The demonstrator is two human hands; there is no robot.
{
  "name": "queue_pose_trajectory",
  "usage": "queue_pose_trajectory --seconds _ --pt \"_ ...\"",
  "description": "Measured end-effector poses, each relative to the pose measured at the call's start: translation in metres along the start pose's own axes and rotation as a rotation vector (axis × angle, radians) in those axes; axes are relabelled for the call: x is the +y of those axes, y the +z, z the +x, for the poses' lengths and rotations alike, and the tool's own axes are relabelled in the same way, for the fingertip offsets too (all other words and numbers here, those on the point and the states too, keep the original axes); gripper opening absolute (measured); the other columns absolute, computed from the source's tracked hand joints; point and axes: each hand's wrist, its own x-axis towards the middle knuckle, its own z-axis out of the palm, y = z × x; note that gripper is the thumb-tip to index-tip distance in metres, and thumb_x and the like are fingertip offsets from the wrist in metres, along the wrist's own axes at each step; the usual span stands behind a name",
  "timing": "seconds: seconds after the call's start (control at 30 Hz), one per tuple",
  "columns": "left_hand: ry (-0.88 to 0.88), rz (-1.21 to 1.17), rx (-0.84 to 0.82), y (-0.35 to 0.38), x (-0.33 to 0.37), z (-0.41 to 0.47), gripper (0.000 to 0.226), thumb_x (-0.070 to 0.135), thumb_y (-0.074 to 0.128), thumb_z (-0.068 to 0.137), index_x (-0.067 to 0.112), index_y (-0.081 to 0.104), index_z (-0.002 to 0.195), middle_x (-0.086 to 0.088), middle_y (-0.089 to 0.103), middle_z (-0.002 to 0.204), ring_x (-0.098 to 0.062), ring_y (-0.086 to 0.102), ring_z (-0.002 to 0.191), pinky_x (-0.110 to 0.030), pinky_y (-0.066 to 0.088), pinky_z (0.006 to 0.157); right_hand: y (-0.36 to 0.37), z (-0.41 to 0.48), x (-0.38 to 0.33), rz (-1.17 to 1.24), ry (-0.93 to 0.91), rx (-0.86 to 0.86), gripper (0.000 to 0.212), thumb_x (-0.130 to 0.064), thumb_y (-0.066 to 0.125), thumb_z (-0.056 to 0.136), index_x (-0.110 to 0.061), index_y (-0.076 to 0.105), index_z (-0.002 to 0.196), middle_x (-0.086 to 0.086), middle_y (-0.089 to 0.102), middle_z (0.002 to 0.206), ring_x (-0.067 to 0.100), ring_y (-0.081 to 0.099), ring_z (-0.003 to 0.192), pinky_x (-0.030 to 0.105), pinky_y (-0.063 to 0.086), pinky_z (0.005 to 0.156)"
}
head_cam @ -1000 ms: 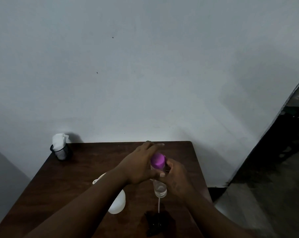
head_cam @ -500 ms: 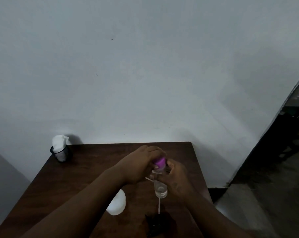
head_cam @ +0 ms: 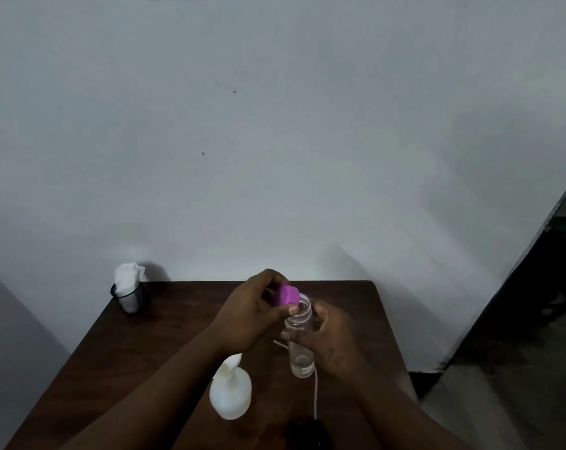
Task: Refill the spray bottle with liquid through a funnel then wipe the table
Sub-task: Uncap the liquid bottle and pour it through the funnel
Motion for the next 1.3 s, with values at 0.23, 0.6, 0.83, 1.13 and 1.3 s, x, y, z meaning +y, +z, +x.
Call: queue_pose_trajectory --seconds 0.23,0.6,0.83,1.13,1.3 --pt "-0.075 -0.295 0.032 -0.033 -0.019 -0.022 0.046 0.007 0.079 0.082 0.020 0.056 0.120 -0.003 0.066 0.111 -0.022 0.067 0.103 -0.040 0.057 0.092 0.026 0.004 -0.023 -0.001 -0.044 -0.034 0.063 -0.047 0.093 0.055 -0.032 0.071 0.112 -0.014 0.076 0.101 0.000 0.071 0.094 0.035 0.060 0.086" --pt "-0.162 -0.222 0.108 -0.087 -0.098 -0.061 0.057 0.018 0.074 0.089 0.036 0.050 0.137 0.015 0.049 0.135 0.001 0.054 0.123 -0.023 0.049 0.102 0.070 0.008 -0.048 -0.057 -0.037 -0.061 0.057 -0.037 0.095 0.059 -0.031 0.071 0.110 -0.016 0.076 0.099 -0.004 0.070 0.092 0.019 0.056 0.079" --pt "-0.348 -0.213 0.190 -0.096 -0.191 -0.103 0.069 0.020 0.078 0.085 0.042 0.044 0.140 0.011 0.047 0.135 0.000 0.055 0.119 -0.019 0.051 0.095 0.086 0.009 -0.040 -0.149 0.021 -0.015 0.049 -0.037 0.094 0.060 -0.030 0.074 0.103 -0.016 0.076 0.094 -0.005 0.070 0.088 0.013 0.054 0.074" --pt "-0.574 -0.039 0.192 -0.070 -0.294 -0.156 0.087 0.022 0.078 0.082 0.037 0.028 0.152 0.008 0.050 0.136 -0.009 0.056 0.121 -0.037 0.054 0.099 0.087 -0.006 -0.031 -0.212 0.103 0.009 0.039 -0.025 0.093 0.063 -0.028 0.075 0.098 -0.018 0.077 0.091 -0.003 0.071 0.084 0.023 0.056 0.076" --pt "-0.607 0.098 0.131 -0.059 -0.318 -0.167 0.086 0.027 0.075 0.082 0.041 0.028 0.152 0.015 0.048 0.146 -0.004 0.049 0.129 -0.025 0.042 0.104 0.090 -0.014 -0.027 -0.255 0.149 -0.016 0.040 -0.026 0.089 0.067 -0.028 0.072 0.103 -0.015 0.075 0.087 -0.013 0.066 0.083 0.008 0.048 0.063"
